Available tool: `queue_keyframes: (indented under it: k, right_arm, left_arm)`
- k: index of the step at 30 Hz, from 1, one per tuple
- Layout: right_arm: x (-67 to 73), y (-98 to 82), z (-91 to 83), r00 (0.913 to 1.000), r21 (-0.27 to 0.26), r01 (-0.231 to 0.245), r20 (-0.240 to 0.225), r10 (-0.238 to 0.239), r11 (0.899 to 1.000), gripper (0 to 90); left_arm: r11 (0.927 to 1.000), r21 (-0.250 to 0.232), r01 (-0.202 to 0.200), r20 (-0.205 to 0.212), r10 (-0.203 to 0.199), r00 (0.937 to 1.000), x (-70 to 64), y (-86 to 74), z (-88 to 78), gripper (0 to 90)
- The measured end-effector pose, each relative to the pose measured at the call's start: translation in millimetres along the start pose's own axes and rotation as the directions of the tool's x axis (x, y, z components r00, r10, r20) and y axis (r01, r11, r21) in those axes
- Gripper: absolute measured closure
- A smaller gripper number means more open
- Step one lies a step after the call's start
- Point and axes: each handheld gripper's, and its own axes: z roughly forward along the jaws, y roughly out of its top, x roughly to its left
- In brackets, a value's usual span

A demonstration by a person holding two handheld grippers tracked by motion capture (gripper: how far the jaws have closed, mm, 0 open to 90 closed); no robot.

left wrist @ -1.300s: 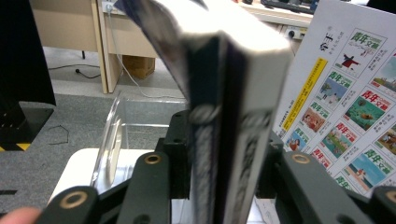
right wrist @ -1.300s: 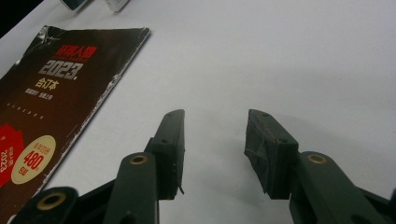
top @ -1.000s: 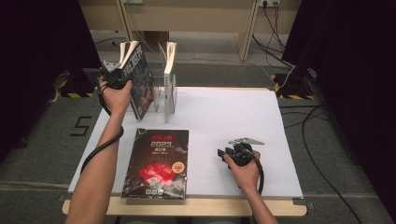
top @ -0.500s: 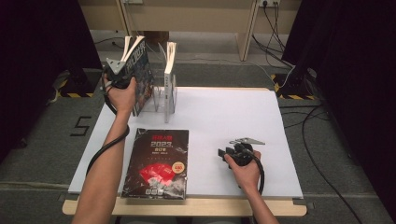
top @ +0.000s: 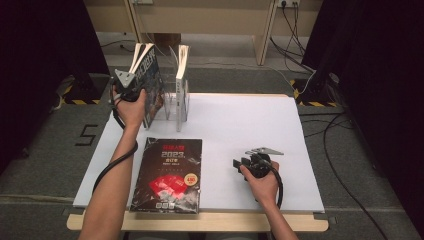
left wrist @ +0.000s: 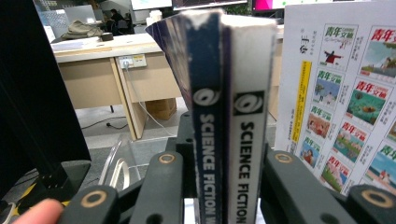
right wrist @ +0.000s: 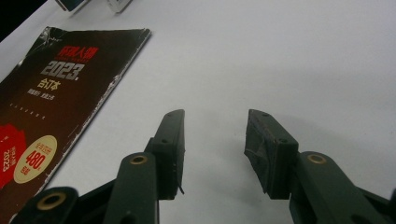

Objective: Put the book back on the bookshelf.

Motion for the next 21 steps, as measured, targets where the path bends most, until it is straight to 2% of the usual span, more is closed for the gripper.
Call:
queue_keyframes:
  k: [2, 5, 7, 9, 10, 14, 16, 21]
  right_arm:
    - [0.2, -0.1, -0.2, 1.0000, -0.001, -0.002, -0.001, 0.002, 1.000, 57.8]
    - [0.6, -0.2, -0.5, 1.0000, 0.001, -0.007, 0.000, 0.007, 1.000, 57.8]
    - [0.6, -0.1, -0.3, 1.0000, 0.001, -0.003, 0.000, 0.003, 1.000, 57.8]
    - [1.0, -0.2, 0.1, 1.0000, 0.002, -0.004, -0.001, 0.004, 1.000, 57.8]
    - [1.5, -0.4, 0.2, 1.0000, 0.004, -0.007, -0.001, 0.007, 1.000, 57.8]
    - [2.5, -0.5, 0.4, 1.0000, 0.006, -0.002, -0.002, 0.002, 1.000, 57.8]
    - [3.1, -0.4, 0.2, 1.0000, 0.001, -0.003, -0.001, 0.003, 1.000, 57.8]
    - [3.4, -0.4, -0.1, 1.0000, 0.001, -0.004, -0.001, 0.004, 1.000, 57.8]
  left_arm:
    - [0.9996, 0.022, -0.018, 0.001, 0.018, 0.9998, 1.3, 0.4, -2.7, 72.7]
    - [0.9990, 0.045, -0.006, -0.003, 0.006, 1.0000, 4.5, -0.8, -7.3, 70.4]
    - [0.9985, 0.053, 0.016, 0.007, -0.016, 0.9998, 6.9, -2.5, -10.1, 68.1]
    - [0.9979, 0.065, 0.009, 0.018, -0.010, 0.9998, 8.2, -3.6, -12.7, 67.3]
    - [0.9973, 0.072, 0.017, 0.020, -0.019, 0.9996, 8.7, -4.3, -13.8, 66.4]
    - [0.9964, 0.081, 0.024, 0.029, -0.026, 0.9992, 10.0, -6.7, -17.6, 65.2]
    - [0.9963, 0.085, 0.015, 0.033, -0.017, 0.9993, 9.5, -7.1, -19.7, 65.3]
    - [0.9956, 0.090, 0.028, 0.040, -0.032, 0.9987, 9.0, -8.7, -24.3, 64.2]
